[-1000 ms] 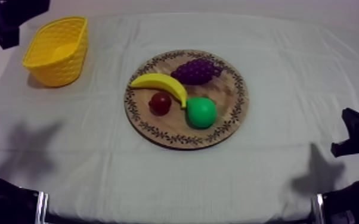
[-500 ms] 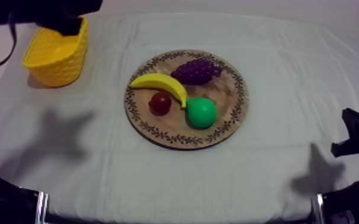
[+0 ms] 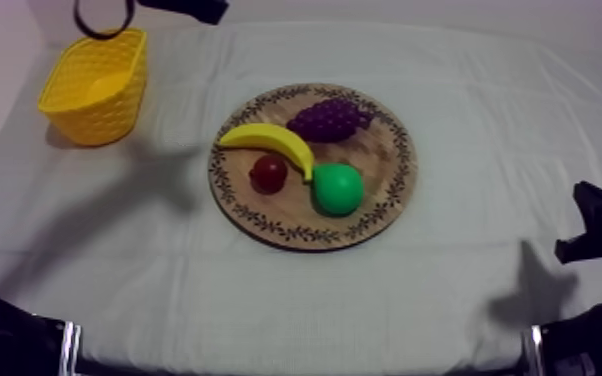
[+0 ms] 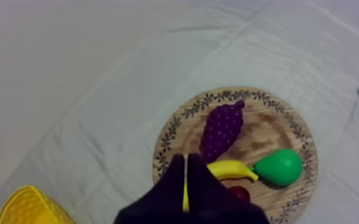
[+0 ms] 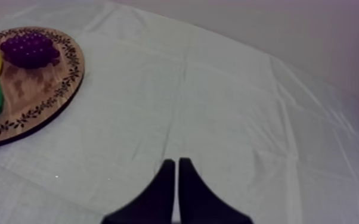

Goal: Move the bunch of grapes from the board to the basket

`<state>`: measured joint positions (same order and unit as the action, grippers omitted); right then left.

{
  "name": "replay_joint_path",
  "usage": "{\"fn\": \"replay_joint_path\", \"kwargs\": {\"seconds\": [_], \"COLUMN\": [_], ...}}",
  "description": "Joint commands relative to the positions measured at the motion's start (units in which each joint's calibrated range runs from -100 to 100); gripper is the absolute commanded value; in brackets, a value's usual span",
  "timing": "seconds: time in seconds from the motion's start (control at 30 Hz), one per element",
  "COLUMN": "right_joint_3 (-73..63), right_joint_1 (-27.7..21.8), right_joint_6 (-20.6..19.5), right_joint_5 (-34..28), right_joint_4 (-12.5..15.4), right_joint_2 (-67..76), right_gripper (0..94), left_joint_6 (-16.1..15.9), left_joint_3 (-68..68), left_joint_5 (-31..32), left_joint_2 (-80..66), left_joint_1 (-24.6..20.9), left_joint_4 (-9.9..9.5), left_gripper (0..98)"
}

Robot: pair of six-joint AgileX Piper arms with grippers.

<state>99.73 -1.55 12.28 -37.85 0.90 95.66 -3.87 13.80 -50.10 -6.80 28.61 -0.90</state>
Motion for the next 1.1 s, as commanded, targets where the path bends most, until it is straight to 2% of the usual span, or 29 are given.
{"fn": "replay_joint_path", "kwargs": {"seconds": [0.0, 0.27, 0.77, 1.07], "right_joint_3": [0.0, 0.0, 0.0, 0.0], "right_joint_1": [0.0, 0.0, 0.0, 0.0], "right_joint_6": [0.0, 0.0, 0.0, 0.0], "right_joint_5": [0.0, 0.0, 0.0, 0.0], "right_joint_4": [0.0, 0.0, 0.0, 0.0], "right_joint_2": [0.0, 0.0, 0.0, 0.0], "right_gripper": [0.2, 0.2, 0.2, 0.2], "left_joint_6": [-0.2, -0.5, -1.7, -1.7], "left_joint_3": [-3.3, -13.6, -35.7, -36.0], "left_joint_5": [-1.3, -6.5, -21.3, -22.8], "left_joint_2": [4.2, 13.2, 25.0, 26.9], "left_joint_1": [0.2, 1.8, 2.1, 1.4], "left_joint_4": [0.04, -0.14, -0.25, -0.29], "left_gripper": [0.0, 0.0, 0.0, 0.0]}}
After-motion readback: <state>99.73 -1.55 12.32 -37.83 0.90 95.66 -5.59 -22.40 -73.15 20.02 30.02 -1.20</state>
